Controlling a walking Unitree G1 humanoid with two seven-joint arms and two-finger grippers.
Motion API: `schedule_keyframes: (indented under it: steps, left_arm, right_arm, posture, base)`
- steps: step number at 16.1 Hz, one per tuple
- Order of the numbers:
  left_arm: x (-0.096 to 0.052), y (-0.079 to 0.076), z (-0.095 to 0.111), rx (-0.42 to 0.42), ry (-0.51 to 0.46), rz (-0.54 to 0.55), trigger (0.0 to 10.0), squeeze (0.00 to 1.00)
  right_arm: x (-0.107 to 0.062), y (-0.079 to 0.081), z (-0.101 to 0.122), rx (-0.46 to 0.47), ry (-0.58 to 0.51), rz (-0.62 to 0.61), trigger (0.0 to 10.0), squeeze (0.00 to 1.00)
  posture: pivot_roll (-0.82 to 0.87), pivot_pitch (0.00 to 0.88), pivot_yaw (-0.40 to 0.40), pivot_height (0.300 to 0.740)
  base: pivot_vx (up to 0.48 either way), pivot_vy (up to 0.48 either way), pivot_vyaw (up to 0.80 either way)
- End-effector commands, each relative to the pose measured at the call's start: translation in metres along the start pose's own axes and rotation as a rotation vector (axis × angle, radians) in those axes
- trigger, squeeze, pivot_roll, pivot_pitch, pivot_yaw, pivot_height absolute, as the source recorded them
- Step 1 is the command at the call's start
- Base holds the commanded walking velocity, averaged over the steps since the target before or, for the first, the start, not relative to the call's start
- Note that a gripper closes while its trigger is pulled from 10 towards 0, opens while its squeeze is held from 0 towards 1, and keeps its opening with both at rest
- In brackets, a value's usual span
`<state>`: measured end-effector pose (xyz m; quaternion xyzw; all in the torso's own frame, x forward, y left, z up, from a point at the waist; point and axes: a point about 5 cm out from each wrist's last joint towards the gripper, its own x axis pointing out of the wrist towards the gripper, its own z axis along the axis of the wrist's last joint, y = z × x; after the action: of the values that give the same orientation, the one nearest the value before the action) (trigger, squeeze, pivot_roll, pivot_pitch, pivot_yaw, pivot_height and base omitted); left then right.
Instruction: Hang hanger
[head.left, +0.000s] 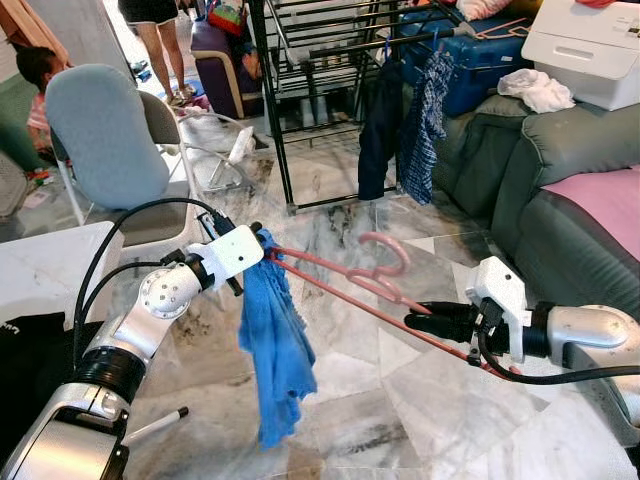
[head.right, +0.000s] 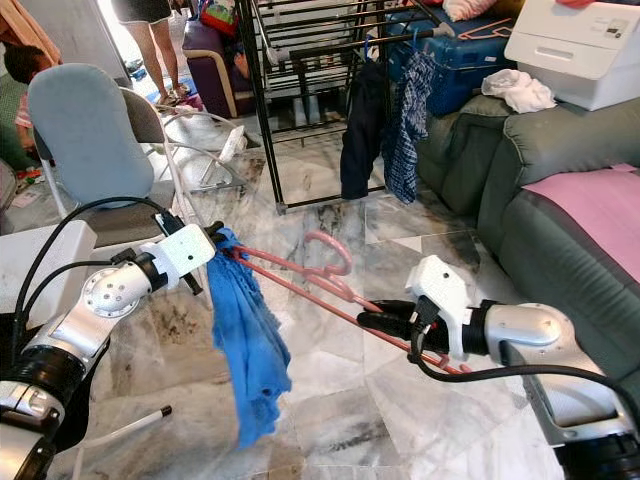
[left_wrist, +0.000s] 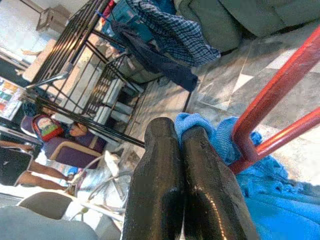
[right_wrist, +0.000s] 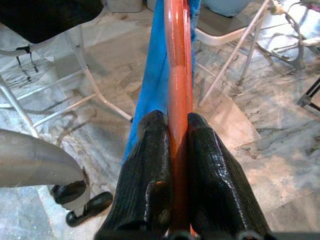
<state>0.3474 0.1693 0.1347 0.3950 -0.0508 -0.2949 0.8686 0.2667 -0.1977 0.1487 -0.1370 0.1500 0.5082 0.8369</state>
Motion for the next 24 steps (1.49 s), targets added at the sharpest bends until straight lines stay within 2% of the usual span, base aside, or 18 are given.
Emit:
schedule_keyframes:
  steps: [1,8,9,12,15,18,23,24]
  left_arm:
    - [-0.003,0.01,0.008,0.008,-0.041,0.019,10.0,0.0]
    - [-0.012,0.024,0.033,-0.033,-0.194,0.046,10.0,0.0]
    - [-0.013,0.02,0.045,-0.045,-0.267,0.022,10.0,0.0]
    - [-0.013,0.003,0.058,-0.059,-0.331,-0.066,10.0,0.0]
    - [-0.012,-0.013,0.068,-0.064,-0.374,-0.144,10.0,0.0]
    - [-0.012,-0.019,0.074,-0.064,-0.389,-0.182,10.0,0.0]
    - [-0.013,-0.011,0.073,-0.052,-0.372,-0.143,10.0,0.0]
    - [-0.014,-0.007,0.066,-0.018,-0.337,-0.121,10.0,0.0]
  right_arm:
    - [0.004,-0.003,0.007,-0.024,-0.024,-0.009,10.0,0.0]
    - [0.012,-0.006,0.0,-0.02,-0.025,-0.035,10.0,0.0]
    - [0.015,-0.007,-0.001,-0.019,-0.026,-0.04,10.0,0.0]
    - [0.018,-0.009,-0.004,-0.019,-0.026,-0.068,10.0,0.0]
    - [0.023,-0.005,-0.01,0.001,-0.028,-0.062,10.0,0.0]
    - [0.022,-0.009,-0.02,0.017,-0.002,-0.093,10.0,0.0]
    - [0.014,-0.039,-0.031,0.002,0.057,-0.373,10.0,0.0]
    - [0.011,-0.051,-0.028,-0.008,0.048,-0.481,10.0,0.0]
  posture:
    - [-0.14,0.0,0.092,0.74]
    - [-0.13,0.0,0.086,0.74]
    - [-0.13,0.0,0.086,0.74]
    - [-0.13,0.0,0.085,0.74]
    - [-0.13,0.0,0.085,0.74]
    - [-0.13,0.0,0.085,0.74]
    - [-0.13,0.0,0.085,0.74]
    - [-0.13,0.0,0.086,0.74]
  base:
    - [0.0,0.0,0.0]
    - [0.0,0.0,0.0]
    - [0.0,0.0,0.0]
    - [0.0,0.0,0.0]
    - [0.0,0.0,0.0]
    - [0.0,0.0,0.0]
    - [0.0,0.0,0.0]
    - [0.0,0.0,0.0]
